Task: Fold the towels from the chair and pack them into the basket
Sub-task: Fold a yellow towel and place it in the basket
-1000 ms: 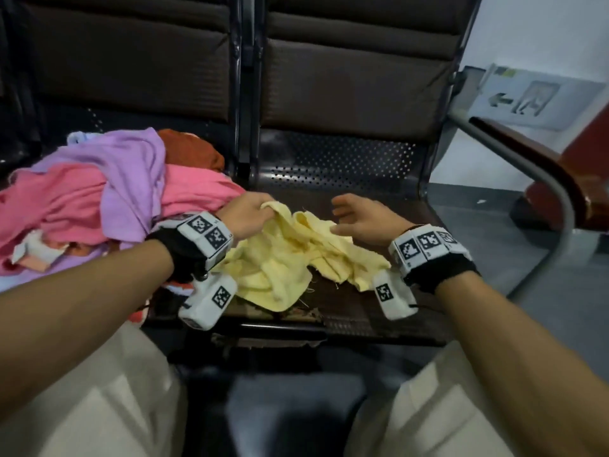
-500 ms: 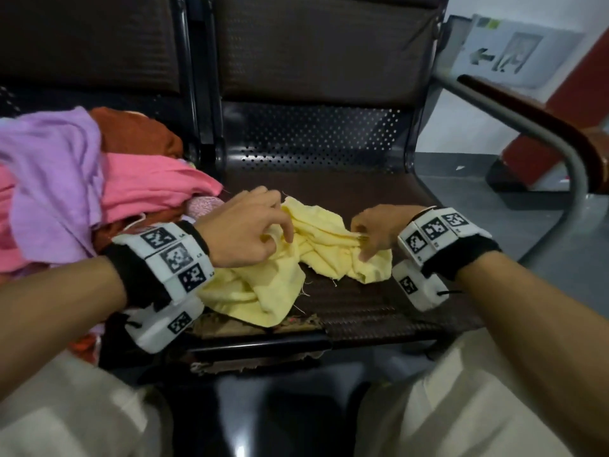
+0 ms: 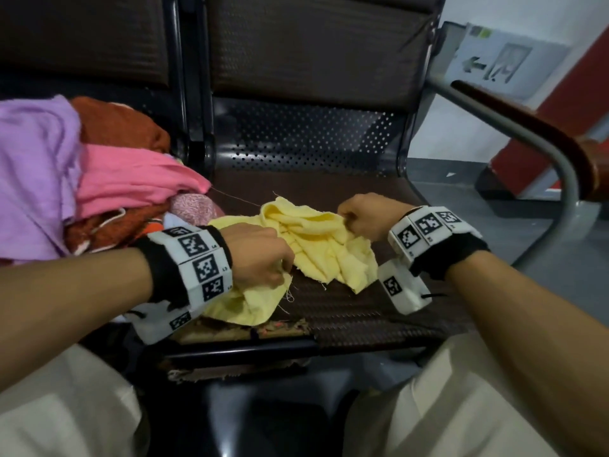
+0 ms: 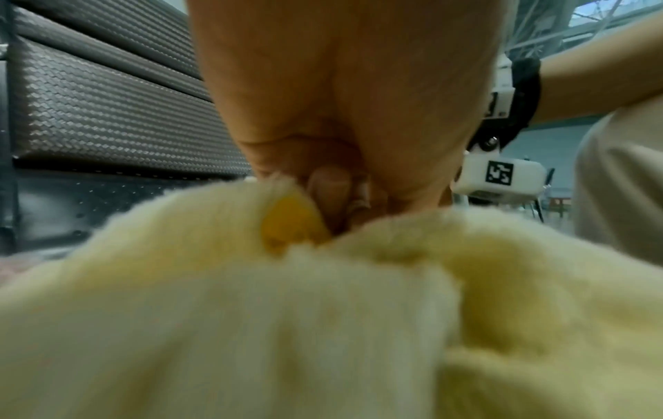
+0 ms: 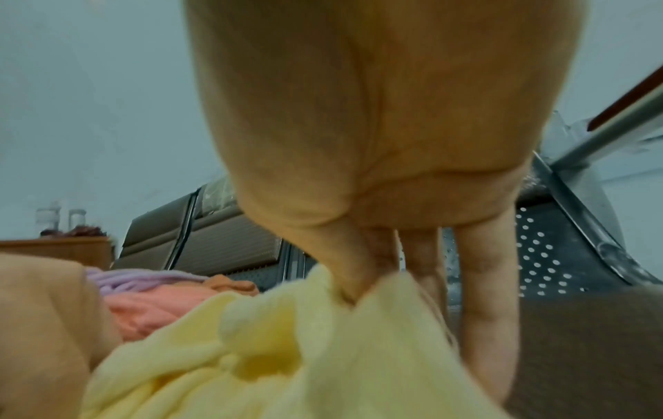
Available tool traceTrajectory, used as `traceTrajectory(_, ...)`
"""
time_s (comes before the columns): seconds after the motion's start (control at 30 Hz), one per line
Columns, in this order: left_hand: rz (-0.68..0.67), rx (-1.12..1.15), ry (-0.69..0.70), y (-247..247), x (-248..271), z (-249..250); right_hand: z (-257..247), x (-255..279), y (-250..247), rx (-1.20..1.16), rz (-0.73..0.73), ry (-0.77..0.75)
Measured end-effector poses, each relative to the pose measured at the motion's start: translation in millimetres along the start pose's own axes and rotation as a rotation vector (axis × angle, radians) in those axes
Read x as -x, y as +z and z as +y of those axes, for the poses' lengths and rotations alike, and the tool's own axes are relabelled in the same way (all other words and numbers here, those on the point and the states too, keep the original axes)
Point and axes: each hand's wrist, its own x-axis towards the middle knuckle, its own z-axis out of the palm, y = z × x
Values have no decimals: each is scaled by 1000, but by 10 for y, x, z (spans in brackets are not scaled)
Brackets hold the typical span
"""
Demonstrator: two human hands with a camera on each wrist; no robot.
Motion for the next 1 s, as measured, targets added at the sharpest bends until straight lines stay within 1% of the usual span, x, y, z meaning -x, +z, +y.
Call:
traceTrajectory(0.07,51,103,8,-70,-22,-31,12,16,-16,-104,41,14)
traceTrajectory(0.17,201,391,6,-176,-8,-97,8,18,-37,-307,123,26)
traceTrajectory(0.27,278,739,-57,-242,74,-180,-13,5,-26,-552,200,46)
traceTrajectory(0.3,307,838,-80,-257,99,-206,-26,3,-17,-600,219,47)
traceTrajectory(0.37,408,944,-139,-279,111,-264,-33,11,18,-598,233,21)
traceTrajectory(0.43,546,900,-224,-276,99,-311,-30,57,47,-447,227,-52)
traceTrajectory(0.47,587,861,-261,-263,91,-333,-23,83,57,-362,224,-108)
traceTrajectory(0.5,596,833,-278,-239,84,-356,-15,108,60,-301,214,-163)
traceTrajectory(0.57,557,803,-266,-183,77,-381,18,129,56,-202,147,-212)
traceTrajectory(0.67,508,747,-249,-133,59,-397,31,102,67,39,-43,-180)
traceTrajectory(0.7,499,775,-247,-130,51,-385,28,84,86,65,-85,-183)
traceTrajectory(0.77,478,849,-229,-135,33,-345,19,56,112,55,-112,-177)
traceTrajectory(0.87,467,842,-207,-141,28,-322,44,18,109,96,-164,-135)
traceTrajectory(0.9,477,832,-199,-144,29,-328,40,25,94,116,-164,-128)
traceTrajectory(0.93,492,824,-192,-148,31,-340,23,38,69,120,-133,-135)
traceTrajectory(1.0,538,815,-188,-164,46,-369,-36,86,-6,57,29,-199)
